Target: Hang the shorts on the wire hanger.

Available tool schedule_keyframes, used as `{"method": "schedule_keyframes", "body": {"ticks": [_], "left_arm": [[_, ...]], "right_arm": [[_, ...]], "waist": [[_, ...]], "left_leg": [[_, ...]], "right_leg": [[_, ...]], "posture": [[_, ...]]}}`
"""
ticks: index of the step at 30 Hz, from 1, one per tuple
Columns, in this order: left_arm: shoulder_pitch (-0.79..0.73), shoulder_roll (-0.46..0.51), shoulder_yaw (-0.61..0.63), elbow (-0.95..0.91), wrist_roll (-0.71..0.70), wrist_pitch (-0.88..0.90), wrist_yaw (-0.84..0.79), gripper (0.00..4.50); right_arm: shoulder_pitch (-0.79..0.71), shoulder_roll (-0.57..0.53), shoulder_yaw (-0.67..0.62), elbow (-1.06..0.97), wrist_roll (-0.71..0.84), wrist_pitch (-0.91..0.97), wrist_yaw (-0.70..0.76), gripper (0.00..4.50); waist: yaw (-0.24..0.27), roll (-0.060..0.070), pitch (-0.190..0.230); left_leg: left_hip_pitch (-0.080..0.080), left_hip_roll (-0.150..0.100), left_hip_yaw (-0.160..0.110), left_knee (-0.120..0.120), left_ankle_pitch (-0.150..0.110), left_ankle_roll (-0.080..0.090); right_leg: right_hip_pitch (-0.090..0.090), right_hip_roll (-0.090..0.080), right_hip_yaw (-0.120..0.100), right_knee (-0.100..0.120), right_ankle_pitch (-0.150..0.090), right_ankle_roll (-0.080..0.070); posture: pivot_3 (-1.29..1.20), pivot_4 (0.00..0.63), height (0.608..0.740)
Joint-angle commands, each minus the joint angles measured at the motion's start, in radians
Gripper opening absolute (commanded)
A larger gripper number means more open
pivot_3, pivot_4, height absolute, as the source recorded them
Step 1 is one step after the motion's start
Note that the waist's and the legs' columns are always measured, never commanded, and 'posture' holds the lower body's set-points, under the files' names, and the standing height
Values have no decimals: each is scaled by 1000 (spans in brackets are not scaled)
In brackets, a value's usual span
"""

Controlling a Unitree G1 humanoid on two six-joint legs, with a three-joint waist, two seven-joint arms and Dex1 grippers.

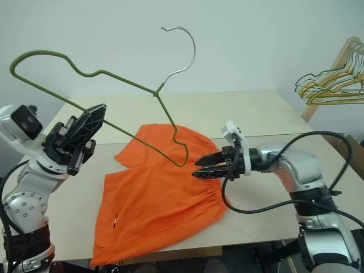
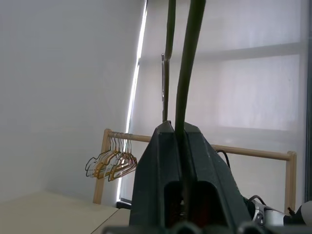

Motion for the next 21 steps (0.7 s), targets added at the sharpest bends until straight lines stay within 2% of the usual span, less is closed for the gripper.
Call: {"method": "schedule_keyframes", "body": {"ticks": [1, 11, 14, 21], "left_arm": [[-22, -15, -25, -31, 13, -24, 19, 0], [-34, -42, -65, -22, 36, -43, 17, 0], [-36, -44, -68, -15, 38, -43, 8, 0], [-23, -55, -63, -7, 31, -60, -33, 0]], "right_arm": [[-49, 18, -7, 0, -1, -17, 9, 3093], [-79, 49, -36, -27, 55, 38, 11, 3093], [-79, 44, -38, -32, 70, 51, 18, 2500], [-74, 43, -42, -34, 79, 64, 14, 129]], "waist": [[2, 0, 0], [1, 0, 0], [0, 0, 0], [0, 0, 0]], "left_leg": [[0, 0, 0, 0, 0, 0], [-2, 0, -1, 0, 0, -1], [-2, 0, -1, 0, 0, -1], [-2, 0, -1, 0, 0, -1]], "right_leg": [[0, 0, 0, 0, 0, 0], [-3, 0, 0, 1, 0, 0], [-3, 0, 0, 0, 0, 0], [-3, 0, 0, 0, 0, 0]], "posture": [[47, 0, 740], [30, 0, 740], [29, 0, 740], [27, 0, 740]]}}
